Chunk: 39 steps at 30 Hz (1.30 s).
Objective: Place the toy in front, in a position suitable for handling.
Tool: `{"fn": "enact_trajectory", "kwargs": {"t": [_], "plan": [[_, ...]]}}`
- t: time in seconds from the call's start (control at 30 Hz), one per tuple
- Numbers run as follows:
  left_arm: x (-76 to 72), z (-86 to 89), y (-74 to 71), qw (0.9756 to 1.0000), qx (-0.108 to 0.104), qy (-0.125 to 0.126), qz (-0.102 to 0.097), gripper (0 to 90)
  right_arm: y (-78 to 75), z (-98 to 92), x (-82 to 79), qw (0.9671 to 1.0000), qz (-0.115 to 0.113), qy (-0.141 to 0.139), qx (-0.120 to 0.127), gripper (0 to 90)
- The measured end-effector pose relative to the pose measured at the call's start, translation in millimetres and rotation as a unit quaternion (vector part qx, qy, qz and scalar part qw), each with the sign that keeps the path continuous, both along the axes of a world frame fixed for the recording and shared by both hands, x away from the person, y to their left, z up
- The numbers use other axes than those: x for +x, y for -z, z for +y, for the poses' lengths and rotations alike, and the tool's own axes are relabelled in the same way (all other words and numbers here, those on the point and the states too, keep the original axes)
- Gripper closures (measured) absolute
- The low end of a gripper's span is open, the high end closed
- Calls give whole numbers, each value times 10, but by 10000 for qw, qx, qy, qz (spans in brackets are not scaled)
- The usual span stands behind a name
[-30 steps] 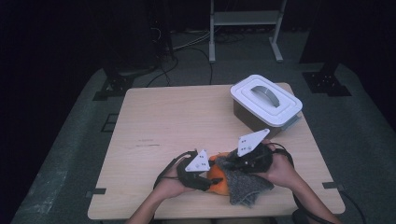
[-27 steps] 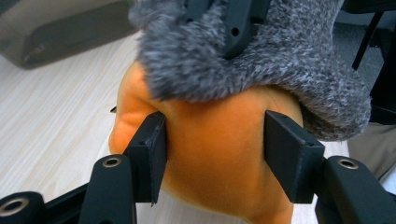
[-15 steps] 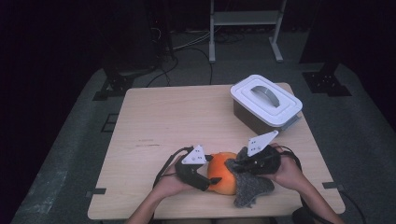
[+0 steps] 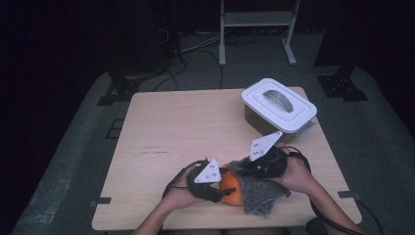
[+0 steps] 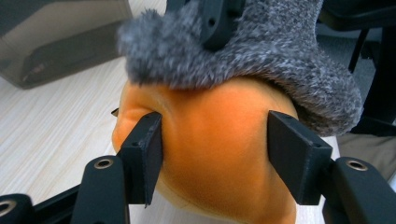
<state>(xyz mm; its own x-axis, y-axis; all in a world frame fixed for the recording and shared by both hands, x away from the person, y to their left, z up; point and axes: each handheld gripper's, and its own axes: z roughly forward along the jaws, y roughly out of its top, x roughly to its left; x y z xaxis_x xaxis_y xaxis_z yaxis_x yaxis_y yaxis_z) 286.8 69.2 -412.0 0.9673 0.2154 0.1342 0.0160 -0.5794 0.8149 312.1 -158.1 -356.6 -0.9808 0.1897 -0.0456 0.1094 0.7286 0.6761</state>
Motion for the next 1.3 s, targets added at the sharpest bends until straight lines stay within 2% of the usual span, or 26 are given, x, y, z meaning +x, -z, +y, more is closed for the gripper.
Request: {"fn": "enact_trajectory", "kwargs": {"t": [0.03,0.07,0.1,0.17,0.23,0.3,0.33,0.37,0.43,0.57,0.7,0.8,0.9,0.97,1.07,1.13,1.17,1.3], "plan": [[13,11,6,10000,-12,-3,54,366,31,13,11,10000,20,18,-67,818],[33,21,15,9998,-71,-28,188,346,51,17,12,10000,36,31,-85,818],[49,28,14,9996,-64,-43,279,299,85,14,10,9999,60,43,-84,818],[102,30,23,9975,-267,-112,651,216,141,-9,1,9999,119,61,28,818],[134,11,37,9963,-299,-137,788,166,182,-30,-15,9997,190,62,138,818],[126,-13,48,9968,-207,-125,767,185,216,-38,-43,9996,210,17,161,819],[103,-32,55,9979,-121,-105,620,233,218,-33,-60,9996,230,30,155,819],[89,-36,52,9985,-53,-84,544,300,218,-25,-77,9998,179,-16,105,818],[70,-30,36,9990,-29,-63,430,377,206,-27,-97,9999,121,-7,61,818],[72,-6,46,9991,-59,-68,418,381,205,-119,-99,9998,201,29,61,817],[53,-8,41,9995,-76,-71,313,372,236,-262,-98,9994,307,147,66,815],[47,-22,25,9997,-54,-90,201,373,176,-307,-94,9996,212,203,61,812],[43,-18,20,9999,-11,-84,147,373,89,-256,-57,9995,20,310,-16,811],[44,-6,20,9998,-3,-112,137,372,82,-215,-6,9996,5,294,-23,812],[67,25,17,9994,-86,-180,285,303,165,-173,28,9995,147,274,-28,812],[108,31,21,9975,-229,-275,613,211,215,-168,18,9994,210,256,43,814],[120,32,22,9970,-248,-308,665,178,243,-171,8,9993,272,248,112,814],[131,5,59,9960,-199,-268,826,173,278,-169,-45,9992,316,196,161,814]]}}
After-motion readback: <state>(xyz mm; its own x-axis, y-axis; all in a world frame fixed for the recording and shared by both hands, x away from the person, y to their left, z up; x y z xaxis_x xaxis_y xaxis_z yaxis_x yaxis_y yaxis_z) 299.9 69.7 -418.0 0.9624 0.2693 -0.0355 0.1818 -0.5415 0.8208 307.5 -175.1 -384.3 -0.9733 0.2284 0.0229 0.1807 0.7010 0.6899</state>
